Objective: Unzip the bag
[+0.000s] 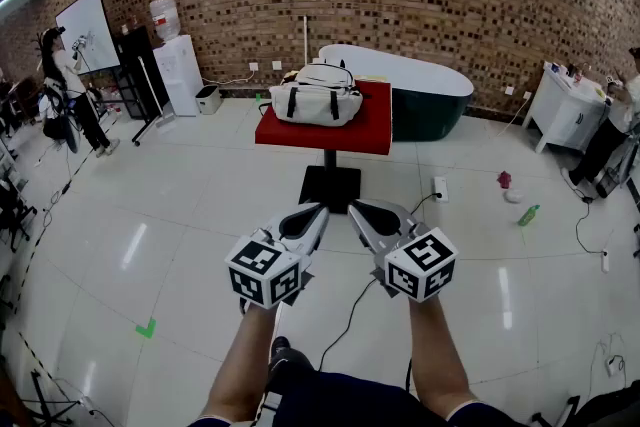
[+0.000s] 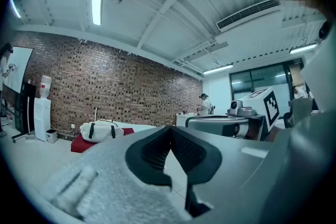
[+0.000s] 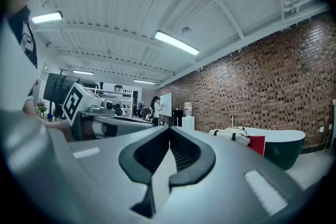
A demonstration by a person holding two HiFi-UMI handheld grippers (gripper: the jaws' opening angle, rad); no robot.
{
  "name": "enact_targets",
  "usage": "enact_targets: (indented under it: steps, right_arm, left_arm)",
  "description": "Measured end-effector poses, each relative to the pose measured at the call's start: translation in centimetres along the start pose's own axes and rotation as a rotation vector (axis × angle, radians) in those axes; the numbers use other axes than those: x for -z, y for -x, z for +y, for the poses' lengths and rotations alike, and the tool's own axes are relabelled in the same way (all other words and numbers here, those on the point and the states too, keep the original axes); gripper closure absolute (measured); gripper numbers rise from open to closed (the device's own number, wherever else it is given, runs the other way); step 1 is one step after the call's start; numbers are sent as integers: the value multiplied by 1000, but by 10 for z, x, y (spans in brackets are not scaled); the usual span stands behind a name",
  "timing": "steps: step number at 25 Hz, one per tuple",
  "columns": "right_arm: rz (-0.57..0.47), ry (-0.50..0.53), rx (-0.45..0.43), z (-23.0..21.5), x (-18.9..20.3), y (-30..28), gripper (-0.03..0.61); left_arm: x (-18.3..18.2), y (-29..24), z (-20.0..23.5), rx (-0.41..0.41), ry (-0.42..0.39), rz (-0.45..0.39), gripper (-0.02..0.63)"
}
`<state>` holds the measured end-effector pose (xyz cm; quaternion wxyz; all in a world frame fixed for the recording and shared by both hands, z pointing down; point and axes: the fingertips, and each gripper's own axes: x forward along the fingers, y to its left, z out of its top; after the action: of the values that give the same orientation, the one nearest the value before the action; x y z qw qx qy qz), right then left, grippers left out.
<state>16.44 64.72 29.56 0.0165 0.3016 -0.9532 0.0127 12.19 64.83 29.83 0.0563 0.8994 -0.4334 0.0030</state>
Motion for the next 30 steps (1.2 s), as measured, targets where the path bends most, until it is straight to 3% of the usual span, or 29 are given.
enact_targets:
  steps: [10, 22, 30]
  right_arm:
    - [17, 29, 9, -37, 1, -68, 578]
    - [61, 57, 122, -111, -1, -215, 578]
    - [66, 51, 184, -147, -11, -283, 577]
  left_arm:
    - [0, -37, 67, 21, 7, -4, 617]
    - [1, -102, 228, 84, 56, 31, 617]
    - [-9, -140, 298, 145, 84, 32, 617]
